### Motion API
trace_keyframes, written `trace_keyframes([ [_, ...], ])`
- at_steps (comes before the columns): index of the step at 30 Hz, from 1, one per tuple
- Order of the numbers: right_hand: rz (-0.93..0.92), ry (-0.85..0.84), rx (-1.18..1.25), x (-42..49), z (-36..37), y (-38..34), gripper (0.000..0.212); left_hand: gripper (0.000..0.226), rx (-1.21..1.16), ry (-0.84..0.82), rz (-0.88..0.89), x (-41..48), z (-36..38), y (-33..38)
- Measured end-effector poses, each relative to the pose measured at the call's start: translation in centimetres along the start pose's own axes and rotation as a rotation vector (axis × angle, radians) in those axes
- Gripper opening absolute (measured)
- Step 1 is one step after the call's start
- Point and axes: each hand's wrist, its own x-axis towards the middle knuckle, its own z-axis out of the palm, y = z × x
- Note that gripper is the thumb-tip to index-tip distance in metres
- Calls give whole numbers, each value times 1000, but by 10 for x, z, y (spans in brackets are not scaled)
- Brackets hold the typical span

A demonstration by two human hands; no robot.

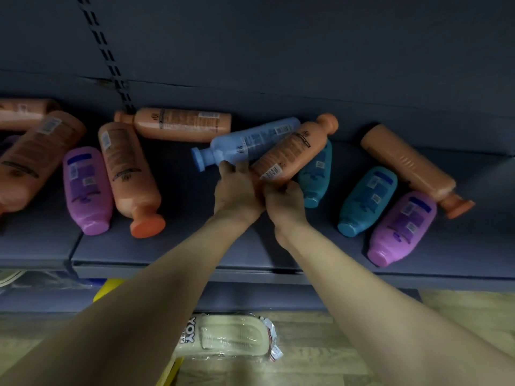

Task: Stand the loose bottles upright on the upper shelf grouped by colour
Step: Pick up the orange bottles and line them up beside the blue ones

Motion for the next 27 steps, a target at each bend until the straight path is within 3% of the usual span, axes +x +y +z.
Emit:
trace_keyframes([
  [3,47,46,67,1,-1,-2,11,46,25,-40,-22,-7,-1,-1],
  [6,84,84,147,-5,3,-7,67,46,-4,-28,-6,-13,-3,-1],
  [8,93,114,203,-7,0,-7,84,45,-29,-22,35,-16,-5,3],
  [12,112,186,259,-8,-21,-10,62,38,-47,-11,133,-26,0,22],
  [16,77,232,309,-16,-55,-16,46,45,-146,-16,155,-42,21,44],
  [21,-158,313,79,-24,-109,-17,59,52,-259,-44,191,-63,53,79],
  [27,-246,418,-137,-30,-185,-18,73,51,-223,-153,294,-84,94,125],
])
